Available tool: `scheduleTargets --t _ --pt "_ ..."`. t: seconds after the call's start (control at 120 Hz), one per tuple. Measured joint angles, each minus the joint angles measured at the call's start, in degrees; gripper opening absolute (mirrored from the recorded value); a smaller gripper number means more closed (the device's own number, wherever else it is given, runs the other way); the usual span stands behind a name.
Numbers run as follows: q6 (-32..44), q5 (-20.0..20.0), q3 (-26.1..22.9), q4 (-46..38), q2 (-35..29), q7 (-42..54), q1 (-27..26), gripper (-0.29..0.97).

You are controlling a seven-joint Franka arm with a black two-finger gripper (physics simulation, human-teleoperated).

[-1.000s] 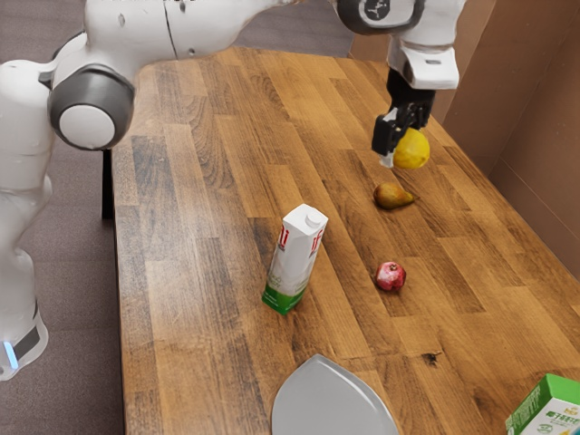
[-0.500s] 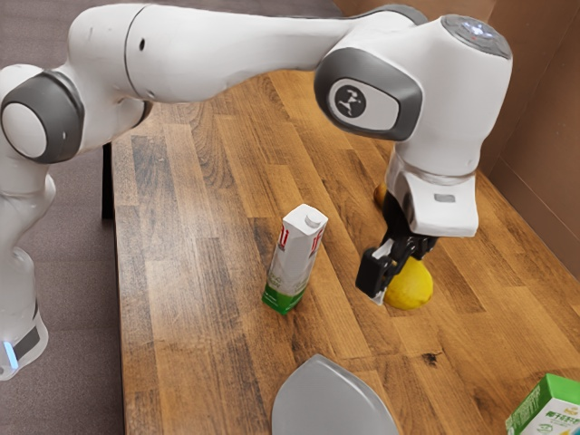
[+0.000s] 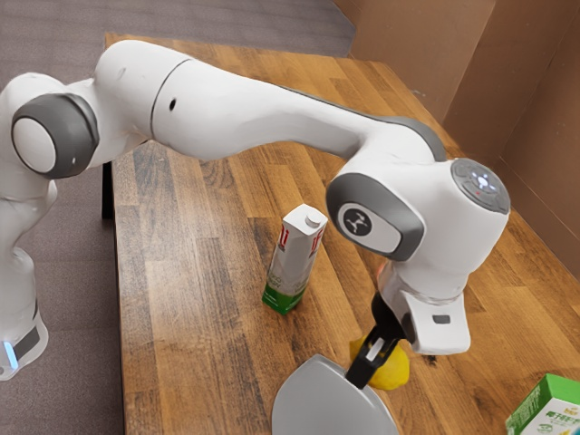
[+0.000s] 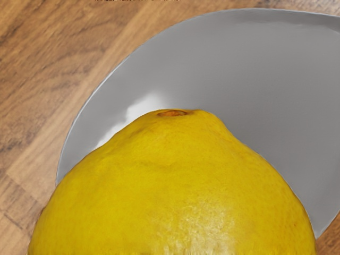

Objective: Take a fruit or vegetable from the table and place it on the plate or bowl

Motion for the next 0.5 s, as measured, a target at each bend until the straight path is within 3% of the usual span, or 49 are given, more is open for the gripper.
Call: scheduleTargets --t 0.5 --pt "2.84 -0.33 -1.3 -4.27 -0.11 -7.03 -0.91 0.31"
